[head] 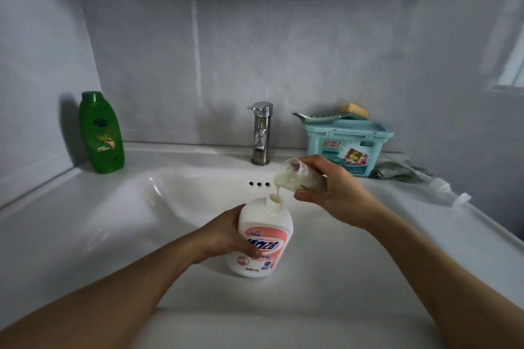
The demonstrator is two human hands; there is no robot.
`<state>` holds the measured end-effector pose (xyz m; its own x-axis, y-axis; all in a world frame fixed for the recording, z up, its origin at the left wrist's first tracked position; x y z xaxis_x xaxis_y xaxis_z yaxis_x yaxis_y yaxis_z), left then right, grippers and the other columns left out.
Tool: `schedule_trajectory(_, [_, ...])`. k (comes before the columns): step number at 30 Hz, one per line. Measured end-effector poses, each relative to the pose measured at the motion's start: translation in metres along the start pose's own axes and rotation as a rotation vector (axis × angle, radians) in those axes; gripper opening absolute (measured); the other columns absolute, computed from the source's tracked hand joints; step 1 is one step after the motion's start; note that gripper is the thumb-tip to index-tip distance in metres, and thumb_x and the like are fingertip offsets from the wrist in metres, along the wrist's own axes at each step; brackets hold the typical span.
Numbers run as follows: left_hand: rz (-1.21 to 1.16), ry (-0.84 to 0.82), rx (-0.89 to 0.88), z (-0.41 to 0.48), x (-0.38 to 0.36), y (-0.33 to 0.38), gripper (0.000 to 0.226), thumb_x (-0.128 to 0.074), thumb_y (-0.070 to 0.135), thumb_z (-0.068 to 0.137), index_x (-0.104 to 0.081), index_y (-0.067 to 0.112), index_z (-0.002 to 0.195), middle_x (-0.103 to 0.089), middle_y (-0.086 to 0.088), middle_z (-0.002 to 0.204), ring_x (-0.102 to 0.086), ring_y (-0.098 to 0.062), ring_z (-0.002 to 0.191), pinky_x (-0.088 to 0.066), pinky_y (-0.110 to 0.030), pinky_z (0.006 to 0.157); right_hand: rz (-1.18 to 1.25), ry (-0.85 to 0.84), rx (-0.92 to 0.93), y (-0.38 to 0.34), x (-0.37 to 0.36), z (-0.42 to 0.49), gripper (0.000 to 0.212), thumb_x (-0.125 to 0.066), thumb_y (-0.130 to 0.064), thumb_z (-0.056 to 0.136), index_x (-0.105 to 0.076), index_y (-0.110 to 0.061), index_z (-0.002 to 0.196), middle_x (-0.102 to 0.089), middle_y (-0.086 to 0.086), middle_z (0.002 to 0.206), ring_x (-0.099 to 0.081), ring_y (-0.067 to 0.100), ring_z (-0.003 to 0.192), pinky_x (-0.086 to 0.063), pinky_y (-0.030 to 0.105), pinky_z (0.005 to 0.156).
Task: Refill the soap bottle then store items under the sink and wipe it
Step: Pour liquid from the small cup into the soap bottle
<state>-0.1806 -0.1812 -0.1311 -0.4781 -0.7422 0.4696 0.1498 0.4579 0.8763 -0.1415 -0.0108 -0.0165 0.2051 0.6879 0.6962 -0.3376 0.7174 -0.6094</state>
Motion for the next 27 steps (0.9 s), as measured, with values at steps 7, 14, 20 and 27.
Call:
schedule_trajectory(7, [-0.009,-0.006,0.0,0.0007,-0.0002,0.0,0.068,-0.086,0.002,0.06,-0.058,0.029,0.116,-0.073,0.005,0.105,-0.067,-0.015,0.102,-0.054,-0.038,0.092,0.009,-0.005,-0.005,0.001,-0.0006,0.0003,0.055,-0.074,-0.021,0.077,-0.048,-0.026,0.125,-0.053,-0.01,0.11,-0.053,0.006,0.095,-0.045,0.014,0.076])
schedule_trajectory(14, [-0.024,-0.003,-0.013,-0.0001,-0.0007,0.0012,0.065,-0.085,-0.002,0.061,-0.059,0.025,0.114,-0.074,0.004,0.103,-0.068,-0.014,0.098,-0.055,-0.033,0.088,-0.01,-0.007,0.015,-0.0029,-0.0003,-0.0011,0.054,-0.074,-0.02,0.077,-0.048,-0.024,0.124,-0.053,-0.009,0.109,-0.053,0.007,0.094,-0.047,0.019,0.08])
schedule_trajectory(20, [-0.037,-0.003,-0.013,0.0005,-0.0007,0.0007,0.066,-0.085,-0.003,0.061,-0.059,0.025,0.115,-0.074,0.003,0.104,-0.068,-0.015,0.099,-0.055,-0.035,0.09,-0.006,-0.009,0.005,-0.0024,-0.0004,-0.0011,0.055,-0.074,-0.02,0.077,-0.048,-0.024,0.125,-0.053,-0.008,0.11,-0.053,0.009,0.096,-0.046,0.018,0.079])
schedule_trajectory(27, [-0.03,-0.003,-0.006,-0.0004,-0.0005,0.0017,0.066,-0.085,0.0,0.061,-0.059,0.026,0.115,-0.073,0.005,0.104,-0.068,-0.013,0.099,-0.055,-0.033,0.088,-0.013,-0.008,0.005,-0.0025,0.0,-0.0015,0.055,-0.074,-0.02,0.077,-0.048,-0.025,0.125,-0.054,-0.008,0.11,-0.053,0.009,0.096,-0.046,0.019,0.08])
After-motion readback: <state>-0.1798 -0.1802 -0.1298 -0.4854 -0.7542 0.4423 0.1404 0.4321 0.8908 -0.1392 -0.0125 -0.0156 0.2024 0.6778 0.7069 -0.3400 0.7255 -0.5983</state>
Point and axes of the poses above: each hand's wrist, its own z-axis towards the middle knuckle, its own x-axis out of the back of the hand, y = z × x, the point moved 8 cm from there along z, towards the middle knuckle
